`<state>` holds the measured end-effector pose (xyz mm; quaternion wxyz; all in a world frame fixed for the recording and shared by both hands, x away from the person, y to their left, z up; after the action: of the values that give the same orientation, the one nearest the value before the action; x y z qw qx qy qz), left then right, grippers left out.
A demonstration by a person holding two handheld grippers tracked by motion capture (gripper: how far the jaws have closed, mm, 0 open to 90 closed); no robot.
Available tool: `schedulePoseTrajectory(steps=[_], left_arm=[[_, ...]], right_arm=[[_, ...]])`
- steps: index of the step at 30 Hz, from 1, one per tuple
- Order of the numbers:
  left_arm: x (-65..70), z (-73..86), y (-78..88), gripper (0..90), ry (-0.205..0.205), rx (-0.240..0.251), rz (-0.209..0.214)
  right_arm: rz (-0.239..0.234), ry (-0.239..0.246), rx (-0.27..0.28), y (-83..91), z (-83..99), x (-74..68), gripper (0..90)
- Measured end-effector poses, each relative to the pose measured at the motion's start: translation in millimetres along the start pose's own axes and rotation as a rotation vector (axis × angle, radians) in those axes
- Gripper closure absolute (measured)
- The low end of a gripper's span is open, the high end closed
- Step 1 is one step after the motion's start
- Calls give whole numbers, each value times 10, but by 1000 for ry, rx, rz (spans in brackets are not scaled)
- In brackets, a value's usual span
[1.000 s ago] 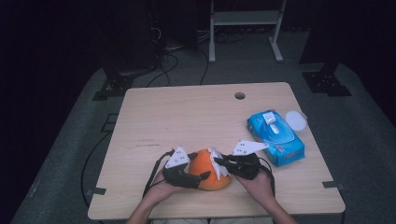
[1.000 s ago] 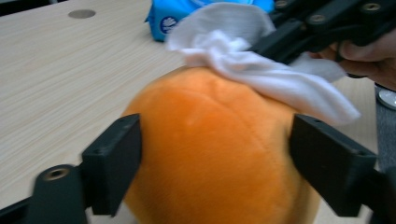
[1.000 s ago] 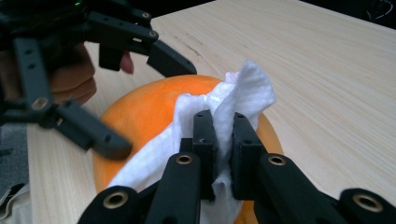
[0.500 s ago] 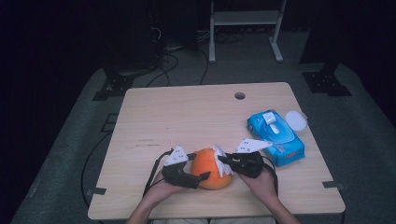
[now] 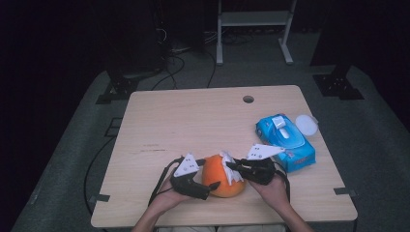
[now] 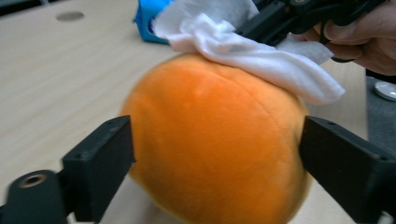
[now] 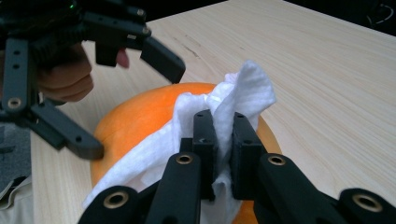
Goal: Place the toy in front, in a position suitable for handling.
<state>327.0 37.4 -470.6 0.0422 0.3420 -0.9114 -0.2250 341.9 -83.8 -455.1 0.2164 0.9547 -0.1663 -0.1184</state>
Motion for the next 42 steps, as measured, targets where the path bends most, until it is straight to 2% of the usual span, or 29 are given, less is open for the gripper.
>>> schedulePoseTrajectory(steps=[2,4,6,8,12,14,16,18,22,25,28,31,33,36,38,42], left_arm=[[-26,-1,0,60,-19,21,0],[-14,15,-17,60,-32,29,20],[7,41,-45,62,-27,12,33],[58,57,-45,106,-26,-3,62],[207,81,-28,117,-87,-26,103],[222,76,-10,127,-104,-19,111],[168,39,-9,128,-74,-4,96],[112,14,-27,90,-64,13,65],[106,32,-95,29,-49,10,58],[120,39,-119,31,-30,9,75],[140,55,-121,120,-36,-3,72],[173,90,-139,136,-51,-26,69],[202,115,-154,137,-74,-41,70],[227,135,-168,137,-73,-50,71],[220,142,-169,142,-62,-47,71],[223,137,-177,143,-60,-39,72]], right_arm=[[-16,12,4,-2,8,-2,823],[-32,16,2,-9,13,-12,823],[-38,21,-1,-16,13,-21,822],[-33,20,-6,-16,15,-20,822],[-8,6,-15,17,23,41,822],[-2,-4,-14,50,37,85,822],[-11,-15,-8,71,49,104,822],[-10,-6,-12,77,49,107,822],[-20,0,-15,71,52,92,822],[-17,-1,-13,72,55,102,822],[-3,1,-14,71,36,89,822],[19,56,-19,39,-40,-20,822],[-5,83,-19,-15,-85,-139,822],[-29,144,-53,-145,-118,-312,822],[-12,149,-73,-162,-111,-293,822],[45,85,-65,-9,-96,-70,822]])
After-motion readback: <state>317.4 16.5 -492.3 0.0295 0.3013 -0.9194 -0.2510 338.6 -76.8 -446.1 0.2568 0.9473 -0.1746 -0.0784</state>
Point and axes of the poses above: each handheld gripper's, and its own axes: y roughly backward along the jaws, z roughly out of its underside, x roughly to its right, the point moved 9 cm from there along -y, roughly forward along the jaws, and after that the axes turned 12 degrees about -z, right-handed, at the moved point
